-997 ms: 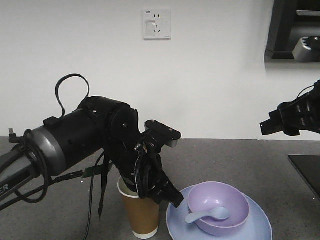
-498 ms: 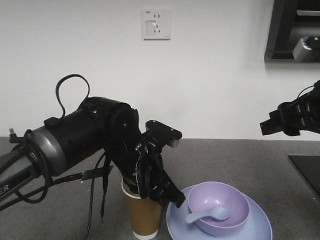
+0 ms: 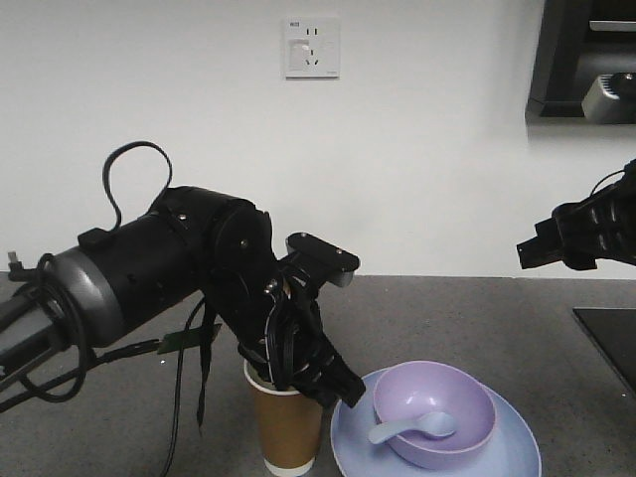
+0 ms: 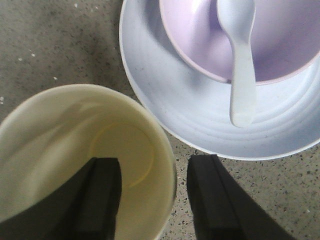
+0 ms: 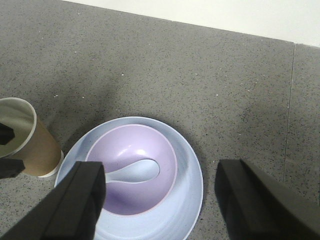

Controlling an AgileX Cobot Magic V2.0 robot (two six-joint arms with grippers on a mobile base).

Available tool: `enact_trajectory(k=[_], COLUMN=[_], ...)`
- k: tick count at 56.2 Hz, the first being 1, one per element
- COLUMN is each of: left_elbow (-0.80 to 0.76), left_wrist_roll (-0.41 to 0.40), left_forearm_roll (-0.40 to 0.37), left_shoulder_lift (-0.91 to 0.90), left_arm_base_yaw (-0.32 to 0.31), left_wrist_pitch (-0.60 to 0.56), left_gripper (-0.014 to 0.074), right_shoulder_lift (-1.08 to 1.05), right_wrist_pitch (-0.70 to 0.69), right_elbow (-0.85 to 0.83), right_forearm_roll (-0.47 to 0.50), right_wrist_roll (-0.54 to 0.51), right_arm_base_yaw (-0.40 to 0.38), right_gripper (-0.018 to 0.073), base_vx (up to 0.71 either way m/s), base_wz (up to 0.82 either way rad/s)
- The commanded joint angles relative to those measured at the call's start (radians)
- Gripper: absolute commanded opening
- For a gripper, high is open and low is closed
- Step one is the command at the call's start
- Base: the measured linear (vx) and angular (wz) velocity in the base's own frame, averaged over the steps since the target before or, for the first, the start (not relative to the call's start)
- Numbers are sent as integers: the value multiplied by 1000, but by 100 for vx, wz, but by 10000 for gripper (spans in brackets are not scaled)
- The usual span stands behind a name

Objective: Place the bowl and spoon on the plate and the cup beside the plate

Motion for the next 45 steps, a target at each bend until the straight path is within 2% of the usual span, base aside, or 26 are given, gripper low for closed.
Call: enact_trajectory(k=[1, 13, 17, 23, 29, 32, 38, 45], left_elbow=[-37, -125, -158, -175, -175, -175, -124, 98], left_wrist_roll=[-5, -42, -48, -44, -44, -47, -48, -60], left_forearm_roll=[25, 69, 69, 95, 158, 171, 170, 164], left_shoulder_lift=[-93, -143, -170, -220, -277, -302, -366, -497], left_arm_base_yaw=[-1, -1, -1, -1, 1, 2, 2, 3], left_wrist_pitch=[-45, 0, -1, -6, -7, -7, -31, -177], left_gripper=[444, 438, 395, 239, 1, -9, -7, -6], right_shoulder_lift=[-20, -20, -24, -39, -67, -83, -164, -324], right_wrist_pitch=[-63, -61, -63, -70, -55, -43, -94, -273], right_elbow=[-27, -27, -27, -27, -27, -24, 69, 302], right_forearm_roll=[9, 7, 8, 28, 60, 67, 82, 100], right_wrist_roll=[-6, -6, -16, -50, -80, -95, -133, -204], right_arm_base_yaw=[-4, -4, -4, -4, -4, -4, -4, -4], right_gripper=[522, 521, 498, 390, 148, -8, -14, -11], base_vx=[0, 0, 0, 0, 0, 0, 0, 0], base_wz=[0, 0, 0, 0, 0, 0, 0, 0])
